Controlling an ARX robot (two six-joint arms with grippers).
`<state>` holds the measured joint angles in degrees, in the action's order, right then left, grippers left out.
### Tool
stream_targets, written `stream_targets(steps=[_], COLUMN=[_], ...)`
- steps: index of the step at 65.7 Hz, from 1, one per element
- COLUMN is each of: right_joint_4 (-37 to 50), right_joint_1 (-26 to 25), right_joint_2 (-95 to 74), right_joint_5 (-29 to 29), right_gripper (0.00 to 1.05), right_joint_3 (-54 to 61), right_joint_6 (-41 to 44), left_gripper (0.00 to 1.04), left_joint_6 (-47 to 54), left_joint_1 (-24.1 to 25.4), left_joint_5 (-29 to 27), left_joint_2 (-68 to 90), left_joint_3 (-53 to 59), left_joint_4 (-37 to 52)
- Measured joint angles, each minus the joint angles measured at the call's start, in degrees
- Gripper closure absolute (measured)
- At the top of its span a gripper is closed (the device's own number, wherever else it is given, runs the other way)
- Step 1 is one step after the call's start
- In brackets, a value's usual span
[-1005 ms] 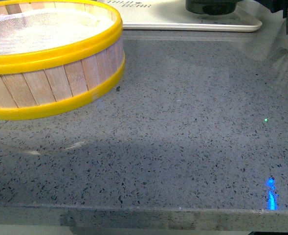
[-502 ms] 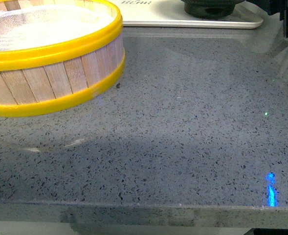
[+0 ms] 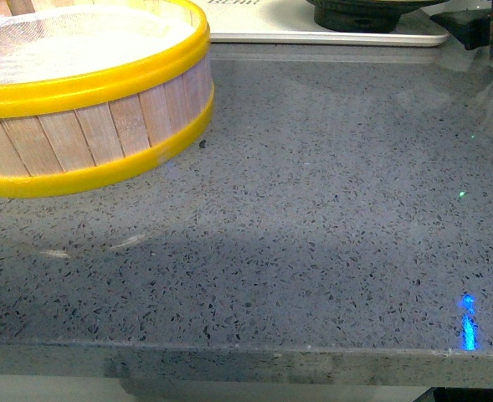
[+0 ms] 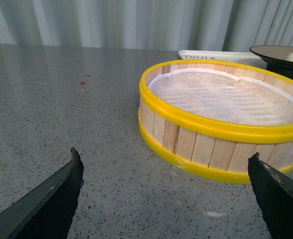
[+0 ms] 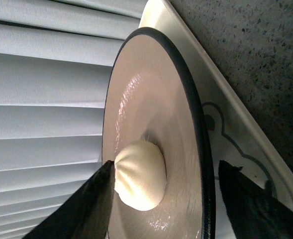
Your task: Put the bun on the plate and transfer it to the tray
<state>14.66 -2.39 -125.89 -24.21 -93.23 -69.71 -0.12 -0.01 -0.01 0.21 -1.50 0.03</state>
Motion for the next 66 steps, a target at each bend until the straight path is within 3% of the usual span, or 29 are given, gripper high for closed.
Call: stream_targets(steps=[9, 28, 37, 50, 58, 66], right_joint_4=[2.2, 8.8, 9.9, 8.9, 11.2, 13.8], right_joint_1=[-0.6, -3.0, -6.4, -10.1, -9.9, -7.5], right_joint_2=[2.8, 12.8, 22.5, 43.1, 56.8, 67.0], right_joint_5=[-0.5, -2.3, 2.4, 14.8, 24.0, 29.3], right_gripper=[0.07, 0.09, 0.09, 0.09, 0.09, 0.09], right_joint_3=[3.9, 16.7, 27.2, 43.5, 52.7, 61.4], right_joint_6=[-1.0, -1.1, 3.3, 19.8, 36.7, 54.1], left_gripper=[0.07, 0.07, 0.07, 0.07, 0.07, 0.07], left_joint_6=[0.0, 0.0, 0.0, 0.0, 0.0, 0.0], left_joint_1=[0.0, 0.0, 0.0, 0.0, 0.0, 0.0], left_joint_5=[0.0, 0.0, 0.0, 0.0, 0.0, 0.0], left_joint_2=[0.0, 0.0, 0.0, 0.0, 0.0, 0.0], left_joint_3=[0.0, 0.0, 0.0, 0.0, 0.0, 0.0], left_joint_4=[0.0, 0.0, 0.0, 0.0, 0.0, 0.0])
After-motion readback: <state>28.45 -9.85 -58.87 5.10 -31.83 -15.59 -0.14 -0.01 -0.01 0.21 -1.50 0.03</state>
